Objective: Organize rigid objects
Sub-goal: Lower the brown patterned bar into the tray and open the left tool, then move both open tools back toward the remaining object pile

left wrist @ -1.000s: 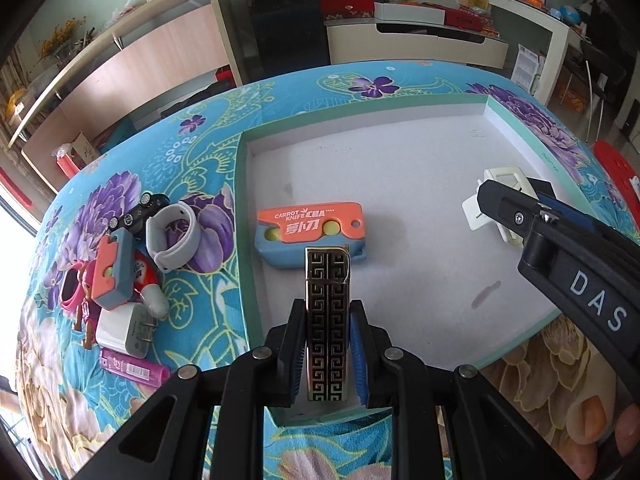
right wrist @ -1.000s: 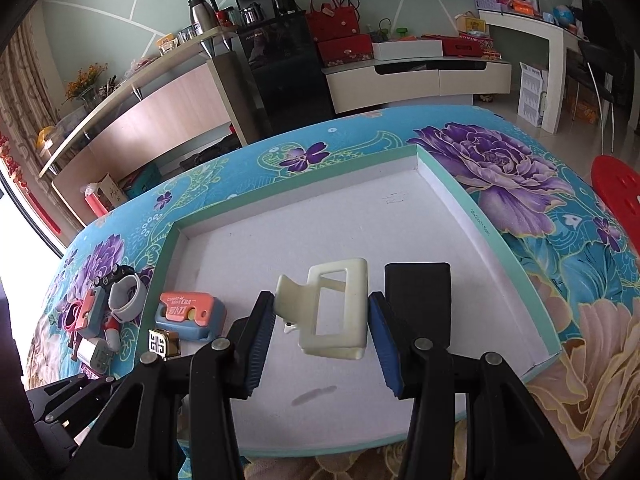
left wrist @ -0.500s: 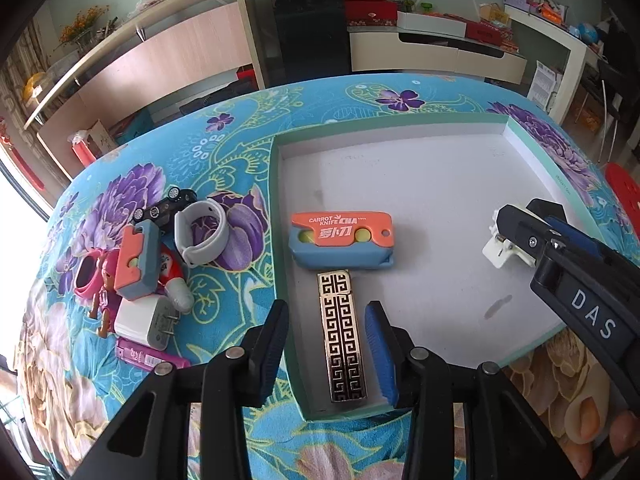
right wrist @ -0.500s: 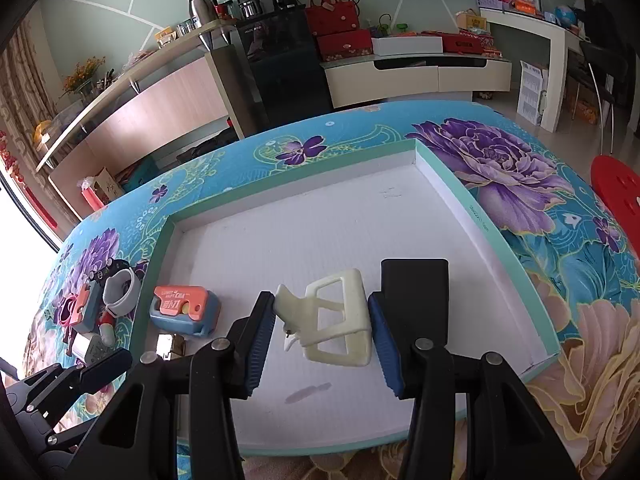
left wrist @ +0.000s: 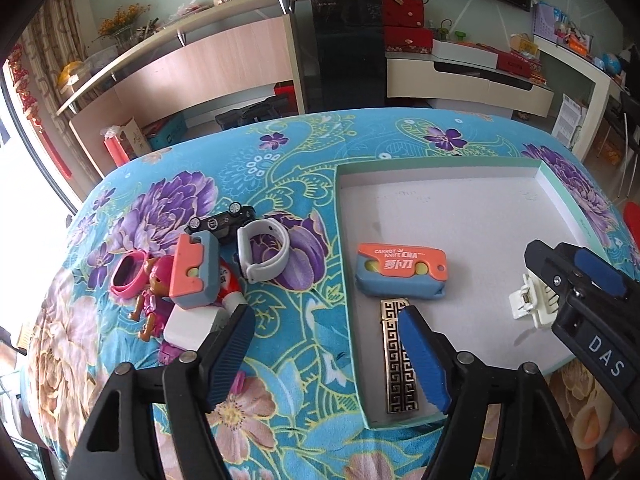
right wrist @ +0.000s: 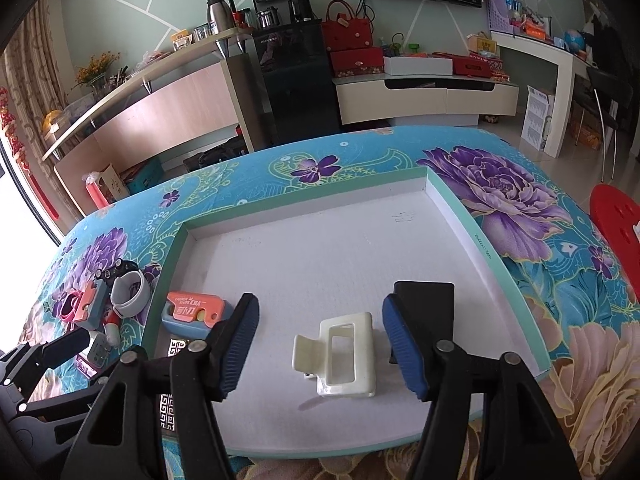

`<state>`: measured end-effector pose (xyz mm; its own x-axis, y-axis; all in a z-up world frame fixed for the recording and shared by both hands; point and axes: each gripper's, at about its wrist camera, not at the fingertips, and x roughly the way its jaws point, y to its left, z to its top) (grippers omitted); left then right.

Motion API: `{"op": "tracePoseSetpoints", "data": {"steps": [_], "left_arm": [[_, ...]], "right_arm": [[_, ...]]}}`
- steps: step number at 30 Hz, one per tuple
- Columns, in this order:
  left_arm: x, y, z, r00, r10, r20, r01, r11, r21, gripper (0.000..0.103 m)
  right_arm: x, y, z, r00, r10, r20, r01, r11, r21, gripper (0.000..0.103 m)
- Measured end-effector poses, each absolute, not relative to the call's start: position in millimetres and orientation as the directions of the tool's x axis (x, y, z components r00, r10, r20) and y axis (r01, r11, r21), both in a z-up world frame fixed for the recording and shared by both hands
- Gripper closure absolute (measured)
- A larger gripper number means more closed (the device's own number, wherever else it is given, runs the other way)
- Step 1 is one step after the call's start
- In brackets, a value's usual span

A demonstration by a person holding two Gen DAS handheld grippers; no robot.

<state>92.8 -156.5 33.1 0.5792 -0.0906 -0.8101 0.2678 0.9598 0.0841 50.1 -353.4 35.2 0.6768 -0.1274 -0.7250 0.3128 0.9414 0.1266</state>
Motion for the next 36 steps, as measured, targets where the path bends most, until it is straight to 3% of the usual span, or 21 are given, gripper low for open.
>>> {"op": "tracePoseSetpoints", "data": {"steps": [8, 10, 12, 28, 36], "left_arm": [[104, -130, 31, 0.603, -0.034, -0.797, 0.173, 0.981, 0.089, 0.006], [106, -125, 30, 0.607, -0.024, -0.794, 0.156, 0.984, 0.089, 0.001], [108, -122, 28, 0.611, -0.018, -0.792, 0.143, 0.986, 0.088, 0.001], [131, -78, 29, 0.651, 0.046, -0.758, 0.004, 0.998, 0.065, 0.000], [136, -58, 29, 0.676, 0.066, -0.734, -0.044, 0.998, 0.050, 0.000]], "right_arm": [[56, -347, 31, 0.664, -0.124, -0.737, 0.299, 0.948, 0.110, 0.033], [57, -346, 30, 0.660, -0.124, -0.741, 0.300, 0.948, 0.108, 0.026], [58, -345, 29, 0.658, -0.120, -0.744, 0.295, 0.949, 0.109, 0.019], [65, -331, 37, 0.701, -0.073, -0.710, 0.288, 0.939, 0.188, 0.019], [77, -309, 34, 0.695, -0.062, -0.717, 0.253, 0.954, 0.162, 0.019]]}}
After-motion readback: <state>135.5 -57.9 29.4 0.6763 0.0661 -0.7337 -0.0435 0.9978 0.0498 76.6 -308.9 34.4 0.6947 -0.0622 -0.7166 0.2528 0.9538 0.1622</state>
